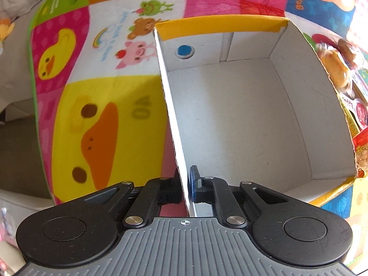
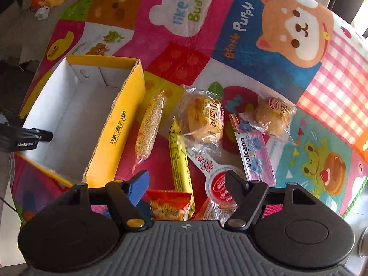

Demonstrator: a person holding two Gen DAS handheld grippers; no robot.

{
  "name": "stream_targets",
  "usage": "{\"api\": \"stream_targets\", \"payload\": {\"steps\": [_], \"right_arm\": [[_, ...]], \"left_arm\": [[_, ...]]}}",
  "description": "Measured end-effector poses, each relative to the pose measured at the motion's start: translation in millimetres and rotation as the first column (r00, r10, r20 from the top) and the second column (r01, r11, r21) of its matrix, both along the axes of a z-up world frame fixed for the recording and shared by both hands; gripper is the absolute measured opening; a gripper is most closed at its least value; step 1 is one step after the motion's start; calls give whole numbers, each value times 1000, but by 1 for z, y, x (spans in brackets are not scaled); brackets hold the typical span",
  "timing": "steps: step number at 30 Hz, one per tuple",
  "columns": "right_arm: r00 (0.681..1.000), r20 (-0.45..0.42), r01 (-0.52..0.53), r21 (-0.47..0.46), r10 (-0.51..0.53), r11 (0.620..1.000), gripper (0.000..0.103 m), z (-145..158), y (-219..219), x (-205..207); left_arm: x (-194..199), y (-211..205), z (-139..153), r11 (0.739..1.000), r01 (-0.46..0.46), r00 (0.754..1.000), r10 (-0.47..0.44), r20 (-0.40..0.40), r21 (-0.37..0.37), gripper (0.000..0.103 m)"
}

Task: Organize objects
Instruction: 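Grasp the yellow stick snack with the right gripper and lift it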

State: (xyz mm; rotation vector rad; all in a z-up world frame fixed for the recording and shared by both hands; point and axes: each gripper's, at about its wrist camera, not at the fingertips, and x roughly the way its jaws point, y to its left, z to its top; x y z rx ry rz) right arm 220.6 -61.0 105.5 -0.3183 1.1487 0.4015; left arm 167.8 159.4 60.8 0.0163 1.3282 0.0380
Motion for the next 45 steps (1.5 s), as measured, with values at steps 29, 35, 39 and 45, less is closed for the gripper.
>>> {"api": "stream_targets", "payload": {"steps": [29, 35, 39, 45], "right_arm": [[893, -87, 449, 137, -441, 883, 20, 137, -92, -93], [879, -182, 470, 177, -440, 865, 20, 150, -79, -133], [883, -226, 448, 146, -412, 882, 20, 143, -59, -147], [886, -307, 413, 186, -346, 892, 20, 138, -19, -131]], "left_arm": [[-5, -57, -4, 980, 172, 985, -171, 21, -102, 12], [-7, -44, -3, 987, 119, 993, -116, 35, -112, 12], [-10, -31, -3, 983, 35, 999, -28, 40, -180, 11], [-17, -31, -3, 977, 39, 998, -29, 52, -209, 12]]}}
